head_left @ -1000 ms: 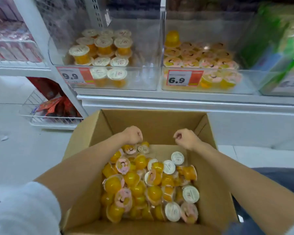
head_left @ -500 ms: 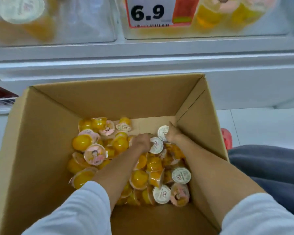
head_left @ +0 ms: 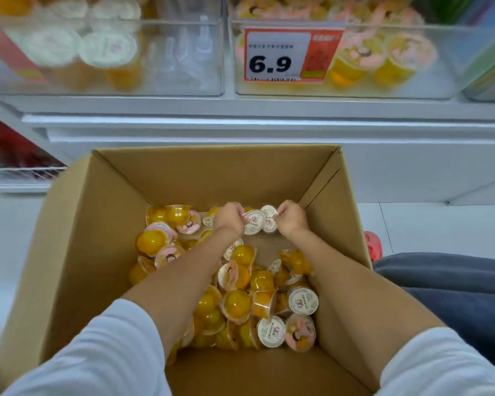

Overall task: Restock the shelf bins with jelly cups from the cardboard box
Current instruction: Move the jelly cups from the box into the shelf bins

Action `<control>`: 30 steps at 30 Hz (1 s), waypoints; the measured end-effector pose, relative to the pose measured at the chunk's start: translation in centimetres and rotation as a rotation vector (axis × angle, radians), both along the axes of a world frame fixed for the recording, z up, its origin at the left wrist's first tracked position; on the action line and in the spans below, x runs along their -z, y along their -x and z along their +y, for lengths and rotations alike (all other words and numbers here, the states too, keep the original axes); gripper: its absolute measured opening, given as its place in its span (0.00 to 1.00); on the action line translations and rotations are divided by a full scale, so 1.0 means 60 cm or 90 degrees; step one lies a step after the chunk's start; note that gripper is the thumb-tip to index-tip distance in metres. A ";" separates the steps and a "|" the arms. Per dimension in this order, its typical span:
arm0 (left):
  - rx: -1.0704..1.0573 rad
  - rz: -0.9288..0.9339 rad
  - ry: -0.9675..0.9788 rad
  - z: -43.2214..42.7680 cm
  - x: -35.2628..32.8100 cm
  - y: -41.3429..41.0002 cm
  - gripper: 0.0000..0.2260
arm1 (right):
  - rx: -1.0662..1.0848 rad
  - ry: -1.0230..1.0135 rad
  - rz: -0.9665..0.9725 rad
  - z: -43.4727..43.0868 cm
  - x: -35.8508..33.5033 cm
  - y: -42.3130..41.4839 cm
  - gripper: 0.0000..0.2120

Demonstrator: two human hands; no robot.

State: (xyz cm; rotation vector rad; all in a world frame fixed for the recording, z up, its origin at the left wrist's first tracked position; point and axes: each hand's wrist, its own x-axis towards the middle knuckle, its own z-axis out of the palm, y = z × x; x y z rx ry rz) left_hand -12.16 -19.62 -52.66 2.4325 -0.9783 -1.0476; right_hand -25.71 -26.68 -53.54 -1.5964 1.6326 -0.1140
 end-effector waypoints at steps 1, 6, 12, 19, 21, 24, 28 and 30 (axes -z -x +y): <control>-0.013 0.000 0.016 0.002 -0.030 -0.016 0.06 | 0.005 0.001 -0.035 -0.003 -0.024 -0.004 0.11; 0.050 0.030 0.078 0.035 -0.191 -0.099 0.08 | -0.080 0.088 -0.164 0.005 -0.194 -0.031 0.08; 0.081 0.075 0.181 0.099 -0.399 -0.178 0.10 | -0.189 0.229 -0.248 0.053 -0.390 -0.092 0.11; -0.055 0.051 0.384 0.132 -0.618 -0.301 0.11 | -0.232 0.436 -0.390 0.077 -0.598 -0.213 0.04; -0.126 0.003 0.454 0.120 -0.649 -0.330 0.11 | -0.185 0.413 -0.420 0.060 -0.624 -0.260 0.04; -0.194 -0.053 0.470 0.079 -0.648 -0.367 0.09 | -0.109 0.289 -0.422 0.028 -0.625 -0.326 0.07; -0.155 -0.242 0.315 0.012 -0.609 -0.407 0.08 | -0.046 0.165 -0.373 -0.039 -0.576 -0.401 0.09; -0.095 -0.394 0.238 -0.008 -0.582 -0.419 0.12 | -0.058 0.093 -0.343 -0.076 -0.555 -0.421 0.05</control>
